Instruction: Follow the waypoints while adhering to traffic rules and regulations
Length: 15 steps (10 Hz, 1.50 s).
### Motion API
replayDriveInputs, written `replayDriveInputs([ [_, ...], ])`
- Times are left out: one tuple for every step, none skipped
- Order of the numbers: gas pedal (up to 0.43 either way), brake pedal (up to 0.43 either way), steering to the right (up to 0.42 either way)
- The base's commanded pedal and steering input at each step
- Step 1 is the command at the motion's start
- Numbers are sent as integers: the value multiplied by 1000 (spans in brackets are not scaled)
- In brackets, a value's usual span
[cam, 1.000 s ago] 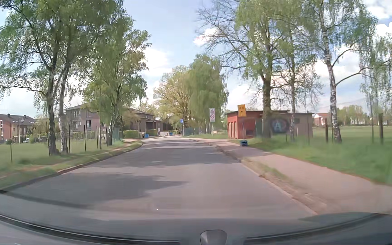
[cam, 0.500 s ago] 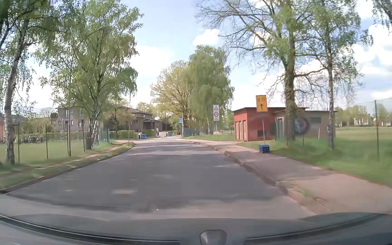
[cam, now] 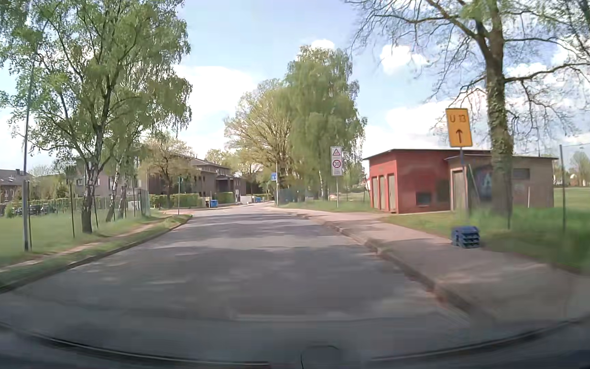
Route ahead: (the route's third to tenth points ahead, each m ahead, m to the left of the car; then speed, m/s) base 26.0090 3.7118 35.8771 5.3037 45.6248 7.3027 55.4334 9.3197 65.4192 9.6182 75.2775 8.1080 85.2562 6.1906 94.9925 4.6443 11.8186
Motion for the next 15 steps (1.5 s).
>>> replayDriveInputs([
  [0,91,-13],
  [0,91,-13],
  [0,98,-14],
  [0,91,-16],
  [0,98,-18],
  [0,98,-21],
  [0,98,-26],
  [0,91,-32],
  [0,73,-35],
  [0,49,-36],
  [0,0,-36],
  [0,0,-35],
  [0,0,-31],
  [0,0,-28],
  [0,0,-28],
])
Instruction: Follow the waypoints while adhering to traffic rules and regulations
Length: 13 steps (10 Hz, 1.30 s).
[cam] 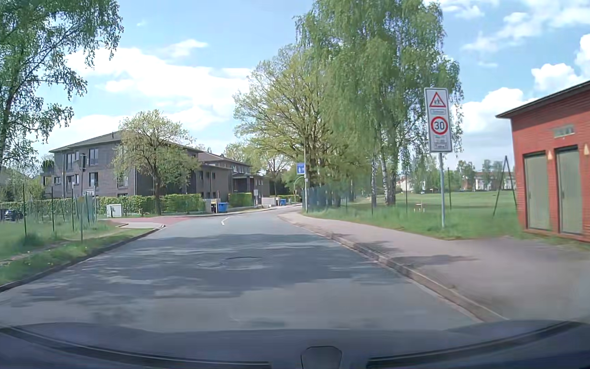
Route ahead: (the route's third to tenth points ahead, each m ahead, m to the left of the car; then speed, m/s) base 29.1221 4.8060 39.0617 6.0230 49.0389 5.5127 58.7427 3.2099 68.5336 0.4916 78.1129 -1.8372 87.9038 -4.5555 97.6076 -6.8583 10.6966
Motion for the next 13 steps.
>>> replayDriveInputs([
  [0,0,-28],
  [0,0,-29],
  [0,0,-32],
  [0,0,-34],
  [0,0,-35],
  [0,0,-35],
  [0,0,-35],
  [0,0,-33],
  [0,0,-28],
  [0,0,-21],
  [0,12,-18],
  [0,18,-18],
  [0,98,-20],
])
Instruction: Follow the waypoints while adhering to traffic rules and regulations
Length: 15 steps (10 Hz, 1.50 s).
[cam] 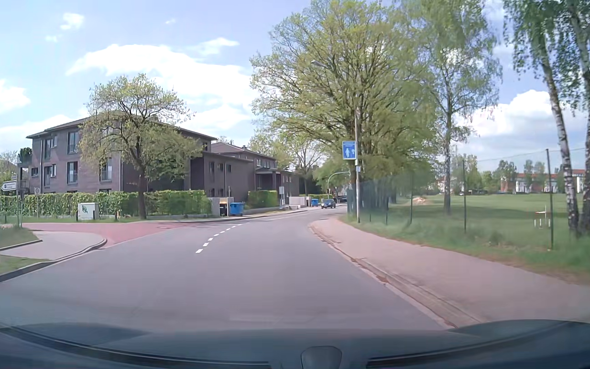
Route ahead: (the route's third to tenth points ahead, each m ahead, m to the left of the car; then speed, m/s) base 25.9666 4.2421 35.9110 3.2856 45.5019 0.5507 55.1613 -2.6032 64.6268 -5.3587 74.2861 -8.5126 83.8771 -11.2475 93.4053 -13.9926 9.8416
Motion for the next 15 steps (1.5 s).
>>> replayDriveInputs([
  [0,134,-21],
  [0,189,-21],
  [0,213,-21],
  [0,232,-20],
  [0,262,-17],
  [0,262,-15],
  [0,262,-13],
  [0,262,-13],
  [0,262,-13],
  [0,262,-12],
  [0,250,-11],
  [0,226,-9],
  [0,152,-6],
  [0,116,-5],
  [0,104,-5],
])
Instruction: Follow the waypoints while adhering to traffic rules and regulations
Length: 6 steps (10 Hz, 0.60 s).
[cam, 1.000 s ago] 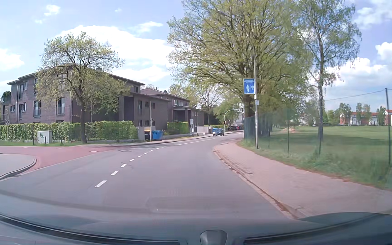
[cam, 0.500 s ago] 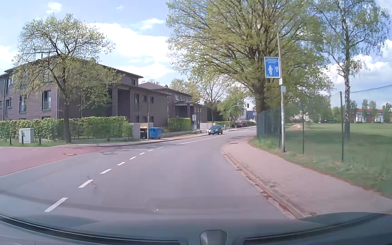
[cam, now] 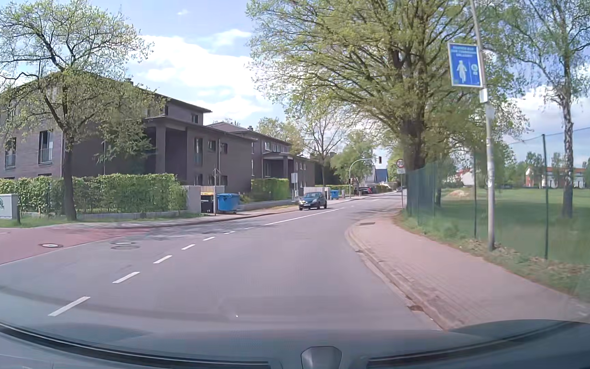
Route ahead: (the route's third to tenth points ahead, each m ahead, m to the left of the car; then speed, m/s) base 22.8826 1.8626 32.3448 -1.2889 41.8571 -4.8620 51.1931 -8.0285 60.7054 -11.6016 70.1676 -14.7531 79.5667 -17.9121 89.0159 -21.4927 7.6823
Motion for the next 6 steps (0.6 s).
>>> replayDriveInputs([
  [0,98,-1],
  [0,98,3],
  [0,98,9],
  [0,104,12],
  [0,104,12],
  [0,98,16],
])
